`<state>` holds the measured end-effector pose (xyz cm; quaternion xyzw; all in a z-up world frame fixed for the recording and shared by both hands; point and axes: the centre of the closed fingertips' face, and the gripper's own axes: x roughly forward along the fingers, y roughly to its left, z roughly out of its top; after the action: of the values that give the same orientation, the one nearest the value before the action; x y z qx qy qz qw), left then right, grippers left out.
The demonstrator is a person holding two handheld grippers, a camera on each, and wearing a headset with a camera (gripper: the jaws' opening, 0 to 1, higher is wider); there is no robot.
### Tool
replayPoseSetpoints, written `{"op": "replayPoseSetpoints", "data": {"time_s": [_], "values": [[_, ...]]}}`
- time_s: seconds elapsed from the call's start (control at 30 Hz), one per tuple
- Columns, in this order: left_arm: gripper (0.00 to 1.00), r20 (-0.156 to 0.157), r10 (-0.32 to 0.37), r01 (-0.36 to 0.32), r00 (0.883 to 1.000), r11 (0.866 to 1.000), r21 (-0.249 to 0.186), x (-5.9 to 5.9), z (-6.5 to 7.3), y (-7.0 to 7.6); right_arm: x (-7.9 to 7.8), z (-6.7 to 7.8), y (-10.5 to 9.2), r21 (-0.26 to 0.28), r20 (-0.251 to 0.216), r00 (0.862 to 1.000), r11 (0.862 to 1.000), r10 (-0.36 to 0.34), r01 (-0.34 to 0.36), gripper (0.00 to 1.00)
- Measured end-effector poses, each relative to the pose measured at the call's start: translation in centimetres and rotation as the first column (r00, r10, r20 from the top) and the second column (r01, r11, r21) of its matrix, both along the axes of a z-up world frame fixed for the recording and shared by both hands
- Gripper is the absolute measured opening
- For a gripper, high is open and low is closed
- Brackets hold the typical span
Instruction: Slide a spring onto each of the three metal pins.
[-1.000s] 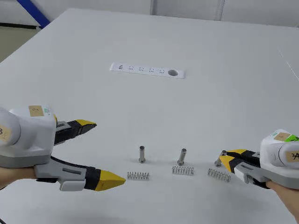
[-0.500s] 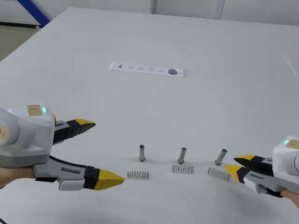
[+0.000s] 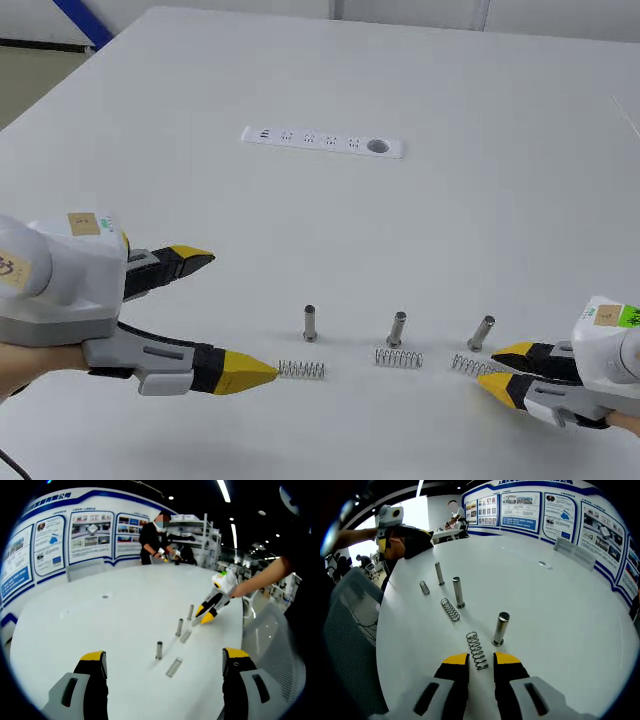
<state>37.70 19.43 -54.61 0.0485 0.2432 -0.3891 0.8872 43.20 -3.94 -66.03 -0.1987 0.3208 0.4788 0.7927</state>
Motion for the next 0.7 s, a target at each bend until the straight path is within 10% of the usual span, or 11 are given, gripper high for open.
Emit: {"op": "replayPoseSetpoints", "data": {"time_s": [0.7], "values": [[0.97, 0.011, -0.008, 0.008, 1.0, 1.0, -0.003, 0.3, 1.2, -0.5, -0.2, -0.3, 0.3, 0.069, 0.007, 0.998, 0.996, 0.056, -0.057, 0.12]]}}
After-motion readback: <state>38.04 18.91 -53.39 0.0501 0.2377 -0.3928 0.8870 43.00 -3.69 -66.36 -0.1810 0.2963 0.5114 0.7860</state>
